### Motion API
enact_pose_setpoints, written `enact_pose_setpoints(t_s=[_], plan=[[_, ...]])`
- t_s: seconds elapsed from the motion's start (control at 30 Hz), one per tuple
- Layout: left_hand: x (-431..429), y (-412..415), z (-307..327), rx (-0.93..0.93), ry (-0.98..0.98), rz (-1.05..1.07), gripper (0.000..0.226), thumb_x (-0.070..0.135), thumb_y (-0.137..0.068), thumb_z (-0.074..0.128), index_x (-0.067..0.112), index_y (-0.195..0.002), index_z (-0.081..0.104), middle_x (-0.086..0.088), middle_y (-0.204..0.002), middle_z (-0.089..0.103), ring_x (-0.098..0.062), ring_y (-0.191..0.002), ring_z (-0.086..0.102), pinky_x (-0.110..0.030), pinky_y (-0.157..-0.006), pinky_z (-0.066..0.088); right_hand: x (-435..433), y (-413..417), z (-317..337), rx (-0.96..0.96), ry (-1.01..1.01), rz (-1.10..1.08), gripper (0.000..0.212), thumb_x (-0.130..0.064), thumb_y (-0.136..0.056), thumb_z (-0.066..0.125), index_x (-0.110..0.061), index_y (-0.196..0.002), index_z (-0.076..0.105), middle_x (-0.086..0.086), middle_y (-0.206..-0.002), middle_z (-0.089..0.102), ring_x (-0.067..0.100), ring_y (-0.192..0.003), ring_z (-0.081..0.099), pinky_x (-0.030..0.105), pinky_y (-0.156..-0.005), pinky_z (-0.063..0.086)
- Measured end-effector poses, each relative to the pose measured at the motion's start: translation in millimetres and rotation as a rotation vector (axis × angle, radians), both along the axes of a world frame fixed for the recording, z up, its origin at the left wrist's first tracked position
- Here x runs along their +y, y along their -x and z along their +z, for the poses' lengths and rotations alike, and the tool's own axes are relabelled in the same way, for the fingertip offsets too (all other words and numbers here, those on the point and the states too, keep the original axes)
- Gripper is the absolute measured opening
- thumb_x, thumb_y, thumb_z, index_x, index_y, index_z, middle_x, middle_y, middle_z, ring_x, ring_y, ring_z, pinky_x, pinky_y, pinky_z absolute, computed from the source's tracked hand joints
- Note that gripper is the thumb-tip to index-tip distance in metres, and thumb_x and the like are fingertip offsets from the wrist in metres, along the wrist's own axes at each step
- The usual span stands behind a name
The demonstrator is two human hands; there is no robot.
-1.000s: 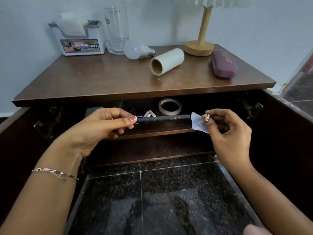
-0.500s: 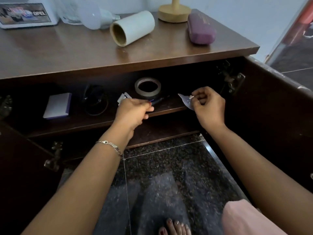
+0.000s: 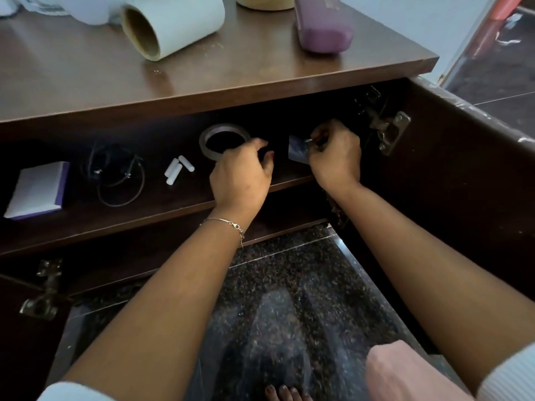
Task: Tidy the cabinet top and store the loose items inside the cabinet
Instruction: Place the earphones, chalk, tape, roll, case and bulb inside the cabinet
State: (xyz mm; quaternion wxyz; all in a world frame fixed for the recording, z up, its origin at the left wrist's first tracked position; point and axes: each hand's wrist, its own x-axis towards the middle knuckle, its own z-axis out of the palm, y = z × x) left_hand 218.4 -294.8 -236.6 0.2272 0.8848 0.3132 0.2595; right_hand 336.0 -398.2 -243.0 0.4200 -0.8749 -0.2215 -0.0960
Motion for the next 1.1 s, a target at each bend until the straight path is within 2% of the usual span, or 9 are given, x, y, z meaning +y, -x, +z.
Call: enact_pose_setpoints(t_s=[0.13, 0.3, 0.47, 0.63, 0.73, 0.83, 0.93, 1.03, 1.1], plan=[[1, -16, 2, 0.089, -0.140, -0.019, 0.036, 0.034, -0.092, 0.055, 0.028, -0.128, 0.057, -0.007, -0.099, 0.071, -0.031, -0.096, 0.066, -0.034, -0.064, 0.041, -3, -4, 0, 0.005, 0.013, 0.022, 0.015, -0.003, -0.080, 0.062, -0.014, -0.091, 0.064, 0.004, -0.098, 0.066, 0.020, -0.086, 0.063, 0.026, -0.067, 0.049], [6, -35, -1, 0.197, -0.190, -0.019, 0.028, 0.030, -0.092, 0.057, 0.019, -0.118, 0.062, -0.013, -0.106, 0.068, -0.036, -0.102, 0.063, -0.035, -0.068, 0.039, 6, -10, 2, -0.006, -0.007, 0.019, 0.015, -0.008, -0.081, 0.066, -0.014, -0.094, 0.068, 0.003, -0.099, 0.069, 0.020, -0.091, 0.066, 0.030, -0.075, 0.055], [11, -38, -10, 0.180, -0.212, -0.068, 0.026, 0.029, -0.093, 0.057, 0.018, -0.115, 0.064, -0.011, -0.105, 0.069, -0.034, -0.100, 0.064, -0.038, -0.073, 0.048, 17, -15, 3, 0.026, 0.018, 0.006, 0.018, -0.012, -0.081, 0.069, -0.016, -0.099, 0.069, 0.003, -0.104, 0.070, 0.020, -0.097, 0.066, 0.031, -0.082, 0.056], [14, -35, -12, 0.168, -0.265, -0.084, 0.025, 0.028, -0.095, 0.054, 0.020, -0.115, 0.064, -0.010, -0.106, 0.068, -0.033, -0.099, 0.064, -0.034, -0.066, 0.037, 20, -14, 0, 0.030, 0.032, 0.023, 0.024, -0.017, -0.082, 0.072, -0.015, -0.106, 0.069, 0.003, -0.110, 0.069, 0.019, -0.103, 0.064, 0.026, -0.085, 0.052], [14, -27, -14, 0.141, -0.249, -0.108, 0.026, 0.028, -0.095, 0.052, 0.021, -0.117, 0.064, -0.009, -0.104, 0.067, -0.031, -0.097, 0.064, -0.032, -0.063, 0.037, 18, -12, -3, 0.016, 0.021, 0.016, 0.025, -0.010, -0.081, 0.067, -0.018, -0.104, 0.069, 0.001, -0.108, 0.070, 0.018, -0.101, 0.065, 0.029, -0.085, 0.054], [13, -17, -15, 0.084, -0.183, -0.126, 0.030, 0.028, -0.094, 0.052, 0.024, -0.123, 0.061, -0.008, -0.105, 0.066, -0.028, -0.097, 0.063, -0.032, -0.064, 0.042, 12, -3, -2, 0.014, -0.051, 0.015, 0.025, -0.004, -0.076, 0.064, -0.018, -0.096, 0.069, 0.000, -0.099, 0.071, 0.017, -0.091, 0.068, 0.036, -0.081, 0.057], [11, -6, -13, 0.004, -0.122, -0.142, 0.032, 0.027, -0.093, 0.053, 0.024, -0.124, 0.060, -0.007, -0.106, 0.064, -0.027, -0.095, 0.063, -0.031, -0.066, 0.043, 4, 16, 5, 0.020, -0.144, 0.049, 0.021, -0.003, -0.075, 0.064, -0.018, -0.090, 0.066, -0.003, -0.092, 0.070, 0.011, -0.083, 0.069, 0.037, -0.077, 0.058], [2, 7, 0, -0.073, -0.105, -0.145, 0.029, 0.030, -0.091, 0.054, 0.024, -0.118, 0.061, -0.001, -0.101, 0.065, -0.023, -0.089, 0.064, -0.033, -0.066, 0.049, -9, 43, 20, -0.083, -0.224, 0.094, 0.015, -0.008, -0.076, 0.063, -0.017, -0.089, 0.065, -0.006, -0.090, 0.069, 0.007, -0.078, 0.067, 0.035, -0.072, 0.058], [-7, 20, 14, -0.140, -0.126, -0.166, 0.023, 0.034, -0.088, 0.055, 0.025, -0.108, 0.063, 0.005, -0.088, 0.066, -0.018, -0.077, 0.064, -0.036, -0.062, 0.052, -19, 61, 33, -0.180, -0.265, 0.128, 0.010, -0.012, -0.079, 0.063, -0.016, -0.088, 0.064, -0.007, -0.086, 0.067, 0.008, -0.076, 0.065, 0.033, -0.069, 0.056]])
